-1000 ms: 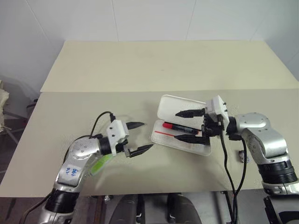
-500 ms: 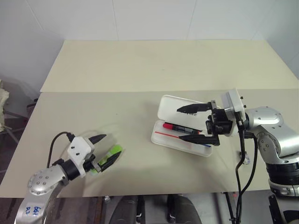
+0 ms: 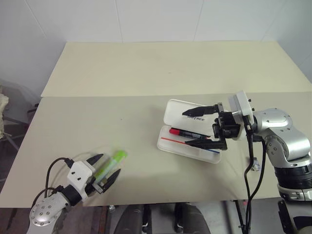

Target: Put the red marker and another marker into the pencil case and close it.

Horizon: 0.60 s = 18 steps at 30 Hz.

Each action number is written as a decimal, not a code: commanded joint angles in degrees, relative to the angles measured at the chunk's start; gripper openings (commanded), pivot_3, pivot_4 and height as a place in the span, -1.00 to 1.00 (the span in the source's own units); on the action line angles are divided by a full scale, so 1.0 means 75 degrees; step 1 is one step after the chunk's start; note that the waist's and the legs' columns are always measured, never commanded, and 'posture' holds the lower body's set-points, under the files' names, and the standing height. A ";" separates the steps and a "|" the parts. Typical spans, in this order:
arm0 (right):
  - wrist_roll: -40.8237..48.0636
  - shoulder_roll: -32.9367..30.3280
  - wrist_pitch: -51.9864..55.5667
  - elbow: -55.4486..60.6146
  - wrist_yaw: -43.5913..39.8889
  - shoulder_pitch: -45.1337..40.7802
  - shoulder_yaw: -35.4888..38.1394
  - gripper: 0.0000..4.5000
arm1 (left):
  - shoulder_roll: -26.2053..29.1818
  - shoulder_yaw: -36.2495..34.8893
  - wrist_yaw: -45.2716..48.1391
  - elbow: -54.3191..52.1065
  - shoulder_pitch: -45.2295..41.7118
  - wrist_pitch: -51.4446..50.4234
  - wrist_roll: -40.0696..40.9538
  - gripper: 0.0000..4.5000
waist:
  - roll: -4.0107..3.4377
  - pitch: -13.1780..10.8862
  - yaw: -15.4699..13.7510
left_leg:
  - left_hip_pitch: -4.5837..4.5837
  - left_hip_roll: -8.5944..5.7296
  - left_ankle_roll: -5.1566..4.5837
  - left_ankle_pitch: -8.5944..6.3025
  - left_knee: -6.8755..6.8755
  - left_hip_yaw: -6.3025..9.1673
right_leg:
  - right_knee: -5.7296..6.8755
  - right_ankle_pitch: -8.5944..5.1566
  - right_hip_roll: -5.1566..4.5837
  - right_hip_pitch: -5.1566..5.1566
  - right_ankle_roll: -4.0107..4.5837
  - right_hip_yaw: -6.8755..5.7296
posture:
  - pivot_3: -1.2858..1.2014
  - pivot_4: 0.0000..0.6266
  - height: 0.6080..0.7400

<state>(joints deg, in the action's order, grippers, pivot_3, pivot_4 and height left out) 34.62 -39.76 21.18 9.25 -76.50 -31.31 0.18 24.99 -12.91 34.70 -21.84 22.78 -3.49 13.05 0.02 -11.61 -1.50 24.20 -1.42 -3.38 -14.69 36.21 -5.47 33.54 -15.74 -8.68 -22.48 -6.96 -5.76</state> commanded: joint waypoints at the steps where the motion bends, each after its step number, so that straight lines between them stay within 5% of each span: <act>1: 0.0069 -0.0076 -0.0160 0.0191 -0.0081 -0.0057 0.0141 1.00 | -0.0052 0.0122 -0.0085 0.0436 -0.0086 -0.0014 -0.0049 0.60 | -0.0003 0.0002 -0.0003 | 0.0000 0.0003 0.0003 0.0002 0.0000 0.0000 | 0.0002 0.0002 0.0001 -0.0001 0.0003 -0.0002 | 0.03 -0.52 1.00; 9: 0.0092 -0.0194 -0.0259 0.0279 -0.0059 0.0108 0.0275 1.00 | -0.0048 0.0477 -0.0209 0.0513 -0.0385 0.0023 -0.0171 -0.50 | -0.0011 0.0006 0.0001 | 0.0013 0.0063 0.0013 0.0006 -0.0013 -0.0023 | -0.0023 0.0059 0.0021 0.0004 0.0075 -0.0022 | 0.03 -0.52 1.00; 18: -0.0006 -0.0126 -0.0419 0.0238 0.0033 0.0259 0.0198 1.00 | -0.0035 0.0259 -0.0213 -0.0104 -0.1137 -0.0294 0.0551 -0.50 | -0.0011 0.0006 0.0024 | 0.0020 0.0102 0.0070 0.0041 -0.0019 -0.0068 | -0.0031 0.0082 0.0036 -0.0015 0.0084 -0.0029 | 0.03 -0.52 1.00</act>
<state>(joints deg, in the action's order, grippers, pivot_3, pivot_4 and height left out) 34.14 -40.40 18.89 9.47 -76.48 -29.17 0.37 24.73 -9.99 33.06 -19.99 14.76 -5.50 15.18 -0.06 -11.57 -1.32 24.34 -0.61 -2.84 -14.36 36.11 -6.11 33.38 -15.15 -8.43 -22.67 -6.34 -6.05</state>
